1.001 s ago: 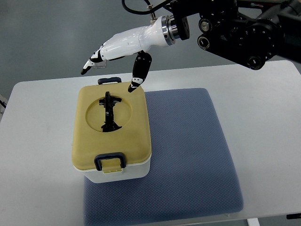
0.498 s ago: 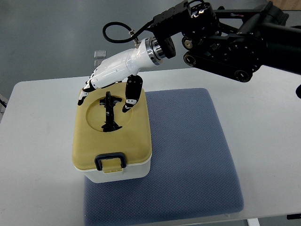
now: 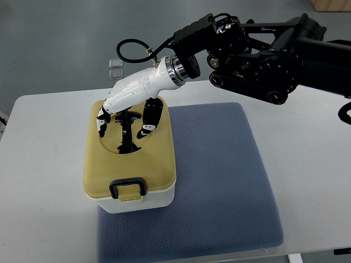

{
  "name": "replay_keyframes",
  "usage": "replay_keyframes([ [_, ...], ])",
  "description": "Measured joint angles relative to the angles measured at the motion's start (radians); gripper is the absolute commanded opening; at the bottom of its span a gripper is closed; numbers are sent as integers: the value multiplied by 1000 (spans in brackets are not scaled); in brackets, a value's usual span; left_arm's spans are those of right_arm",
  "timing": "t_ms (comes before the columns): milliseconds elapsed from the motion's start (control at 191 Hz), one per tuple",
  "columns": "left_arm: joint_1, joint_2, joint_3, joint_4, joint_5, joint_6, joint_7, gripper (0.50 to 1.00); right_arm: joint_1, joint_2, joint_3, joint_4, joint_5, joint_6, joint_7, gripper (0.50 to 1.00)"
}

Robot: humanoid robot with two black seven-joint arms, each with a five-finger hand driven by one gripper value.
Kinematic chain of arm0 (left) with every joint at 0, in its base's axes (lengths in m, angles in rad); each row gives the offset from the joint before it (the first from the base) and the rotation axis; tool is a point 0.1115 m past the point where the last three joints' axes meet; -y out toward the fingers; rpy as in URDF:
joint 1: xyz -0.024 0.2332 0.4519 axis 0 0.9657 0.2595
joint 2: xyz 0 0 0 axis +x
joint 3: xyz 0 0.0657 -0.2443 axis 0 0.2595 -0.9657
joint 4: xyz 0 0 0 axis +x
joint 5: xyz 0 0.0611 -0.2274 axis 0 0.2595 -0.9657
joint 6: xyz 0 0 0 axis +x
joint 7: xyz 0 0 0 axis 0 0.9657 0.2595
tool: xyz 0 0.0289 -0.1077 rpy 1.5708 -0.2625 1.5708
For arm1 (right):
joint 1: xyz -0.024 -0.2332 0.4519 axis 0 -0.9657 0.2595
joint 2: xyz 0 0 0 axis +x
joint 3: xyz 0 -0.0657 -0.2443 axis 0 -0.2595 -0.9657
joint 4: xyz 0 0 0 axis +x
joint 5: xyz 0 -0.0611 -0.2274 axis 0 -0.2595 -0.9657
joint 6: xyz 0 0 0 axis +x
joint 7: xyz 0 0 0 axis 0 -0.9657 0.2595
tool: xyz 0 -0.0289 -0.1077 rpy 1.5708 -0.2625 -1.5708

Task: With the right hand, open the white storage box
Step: 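Lower the right hand onto the black lid handle and close fingers around it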

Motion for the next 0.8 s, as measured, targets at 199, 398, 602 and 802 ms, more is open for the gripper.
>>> replay_keyframes([
  [199, 0, 0, 0, 0, 0, 0, 0, 1000, -9, -1, 0, -3, -8, -7, 0, 654],
  [398, 0, 0, 0, 0, 0, 0, 0, 1000, -13, -2, -1, -6, -11, -9, 0, 601],
  [602, 0, 0, 0, 0, 0, 0, 0, 1000, -13, -7, 1, -8, -11, -9, 0, 578],
  [802, 0, 0, 0, 0, 0, 0, 0, 1000, -11, -6, 5, -8, -10, -8, 0, 531],
])
